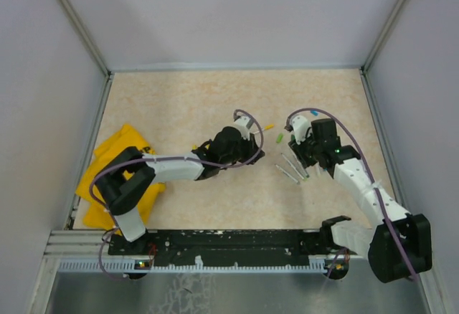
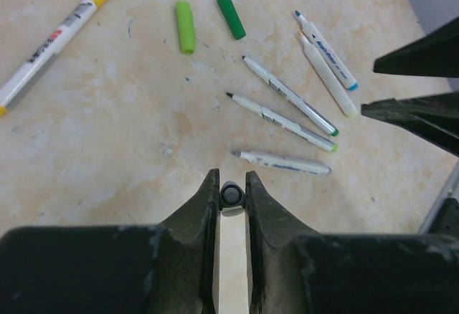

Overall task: Open the pen caps
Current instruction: Place the pen cap at the center of the board, then pick up the pen from the center of the board.

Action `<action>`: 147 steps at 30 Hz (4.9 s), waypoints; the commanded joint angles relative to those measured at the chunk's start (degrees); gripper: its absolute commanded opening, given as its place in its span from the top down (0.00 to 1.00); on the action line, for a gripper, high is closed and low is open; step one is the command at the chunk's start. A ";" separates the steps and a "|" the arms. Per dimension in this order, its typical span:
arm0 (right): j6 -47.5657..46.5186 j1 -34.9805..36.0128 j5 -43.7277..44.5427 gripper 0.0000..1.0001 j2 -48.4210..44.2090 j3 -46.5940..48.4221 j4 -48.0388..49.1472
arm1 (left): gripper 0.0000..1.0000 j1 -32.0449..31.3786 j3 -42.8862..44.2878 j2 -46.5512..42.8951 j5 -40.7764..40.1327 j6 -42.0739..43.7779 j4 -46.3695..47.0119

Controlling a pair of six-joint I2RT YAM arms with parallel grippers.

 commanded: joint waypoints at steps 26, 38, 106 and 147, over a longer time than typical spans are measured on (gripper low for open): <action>0.53 -2.69 0.30 0.62 -2.77 1.88 2.60 | 0.51 1.60 37.86 25.07 -8.45 12.99 -31.92; 0.10 -2.65 -1.04 0.62 -2.65 1.83 2.22 | 0.28 4.63 24.62 7.68 -8.95 29.69 -23.59; -1.52 -2.72 -4.03 0.63 -2.05 1.79 0.95 | 0.22 13.95 56.99 32.85 9.16 52.24 -52.54; -1.61 -2.67 -4.19 0.63 -2.34 1.87 0.87 | 0.94 12.52 64.97 38.79 11.86 57.26 -62.15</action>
